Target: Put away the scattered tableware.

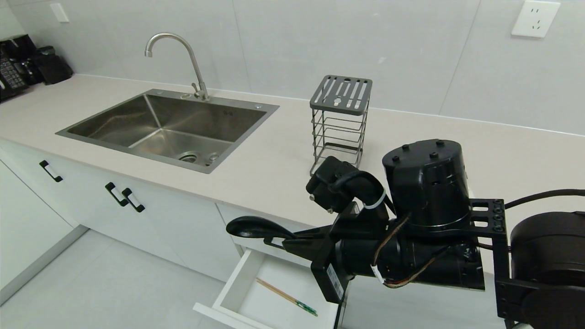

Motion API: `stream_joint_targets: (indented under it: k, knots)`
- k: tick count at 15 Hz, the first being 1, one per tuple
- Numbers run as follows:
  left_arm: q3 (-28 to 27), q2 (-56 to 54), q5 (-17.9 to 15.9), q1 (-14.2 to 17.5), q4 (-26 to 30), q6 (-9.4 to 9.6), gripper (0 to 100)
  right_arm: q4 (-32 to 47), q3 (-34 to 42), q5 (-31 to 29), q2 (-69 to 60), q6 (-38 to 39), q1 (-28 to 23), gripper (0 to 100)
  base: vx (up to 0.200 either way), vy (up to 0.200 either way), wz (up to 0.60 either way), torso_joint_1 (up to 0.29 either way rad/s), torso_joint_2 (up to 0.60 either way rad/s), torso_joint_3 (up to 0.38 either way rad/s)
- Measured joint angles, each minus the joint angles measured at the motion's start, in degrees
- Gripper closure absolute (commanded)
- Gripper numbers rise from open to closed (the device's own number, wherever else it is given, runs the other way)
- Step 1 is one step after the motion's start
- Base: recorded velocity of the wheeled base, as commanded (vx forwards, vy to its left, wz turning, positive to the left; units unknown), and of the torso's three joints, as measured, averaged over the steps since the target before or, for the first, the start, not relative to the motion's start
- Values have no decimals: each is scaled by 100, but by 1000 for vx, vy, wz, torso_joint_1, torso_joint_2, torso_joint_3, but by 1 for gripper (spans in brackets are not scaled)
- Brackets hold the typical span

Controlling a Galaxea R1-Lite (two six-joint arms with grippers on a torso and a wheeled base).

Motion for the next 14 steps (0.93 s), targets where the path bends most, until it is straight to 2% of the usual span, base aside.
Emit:
stream_joint_targets:
  k: [3,7,14]
  knots:
    - [0,0,0,-2,0,0,0,45,-221,-6,39,1,179,100,0,0,0,-268,518,261]
    - [0,0,0,-2,-7,0,0,528,-629,-50,56,9,422,100,0,0,0,-262,517,249]
    - [0,0,0,0,0,0,0,558,-877,-50,23,-54,635,100,0,0,0,-249,486,227]
